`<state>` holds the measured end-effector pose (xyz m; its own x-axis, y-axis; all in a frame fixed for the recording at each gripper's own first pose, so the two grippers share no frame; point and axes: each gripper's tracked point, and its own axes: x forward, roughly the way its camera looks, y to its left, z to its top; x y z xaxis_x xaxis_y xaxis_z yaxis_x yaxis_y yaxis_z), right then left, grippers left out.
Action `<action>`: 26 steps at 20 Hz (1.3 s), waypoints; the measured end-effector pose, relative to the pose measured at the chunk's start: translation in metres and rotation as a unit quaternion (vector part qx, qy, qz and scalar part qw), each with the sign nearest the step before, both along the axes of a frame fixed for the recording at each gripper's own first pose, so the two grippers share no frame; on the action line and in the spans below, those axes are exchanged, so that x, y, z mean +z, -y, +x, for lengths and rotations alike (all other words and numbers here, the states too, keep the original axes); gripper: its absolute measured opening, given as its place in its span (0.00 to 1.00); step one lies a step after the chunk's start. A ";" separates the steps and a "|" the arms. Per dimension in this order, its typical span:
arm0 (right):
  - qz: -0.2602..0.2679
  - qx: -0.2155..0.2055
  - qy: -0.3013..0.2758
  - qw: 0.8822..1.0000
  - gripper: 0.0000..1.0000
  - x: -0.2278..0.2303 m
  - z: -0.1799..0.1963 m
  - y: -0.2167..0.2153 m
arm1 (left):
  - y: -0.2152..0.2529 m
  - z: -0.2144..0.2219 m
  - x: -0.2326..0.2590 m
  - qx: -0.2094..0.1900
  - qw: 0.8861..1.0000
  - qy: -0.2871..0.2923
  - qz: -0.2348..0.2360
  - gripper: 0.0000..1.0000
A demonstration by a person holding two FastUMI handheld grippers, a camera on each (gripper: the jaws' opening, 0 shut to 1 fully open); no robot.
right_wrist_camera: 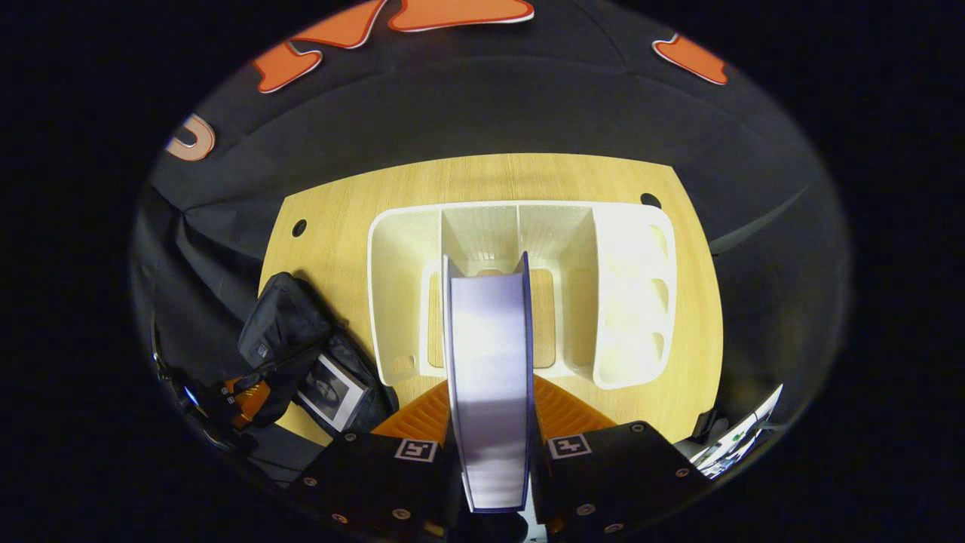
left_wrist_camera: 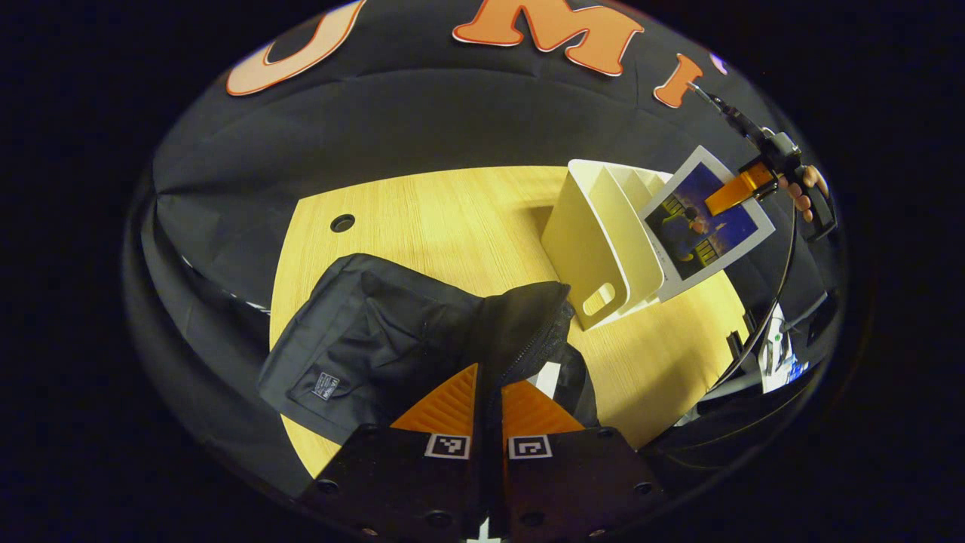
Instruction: Open the schoolbag, grab two books from the bookshelf and put them into the schoolbag.
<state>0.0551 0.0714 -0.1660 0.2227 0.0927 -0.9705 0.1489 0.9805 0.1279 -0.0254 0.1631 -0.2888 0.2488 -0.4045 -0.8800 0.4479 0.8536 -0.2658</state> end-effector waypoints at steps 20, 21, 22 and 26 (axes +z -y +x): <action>0.145 -0.190 0.036 0.970 0.38 0.044 -0.173 -0.067 | 0.001 0.008 0.005 -0.131 0.991 0.017 -0.015 0.04; 0.162 -0.191 0.040 0.967 0.38 0.045 -0.174 -0.076 | 0.001 0.008 0.005 -0.133 0.991 0.019 -0.016 0.04; 0.179 -0.194 0.046 0.963 0.38 0.036 -0.157 -0.087 | 0.001 0.009 0.007 -0.136 0.990 0.021 -0.018 0.05; 0.217 -0.177 0.056 0.958 0.37 0.039 -0.175 -0.120 | 0.001 0.013 0.010 -0.140 0.990 0.025 -0.018 0.04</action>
<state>-0.1195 0.1911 -0.1270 0.4159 0.3813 -0.8256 0.4232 0.7224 0.5469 -0.0129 0.1617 -0.2788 0.1650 -0.4950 -0.8531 0.6789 0.6844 -0.2659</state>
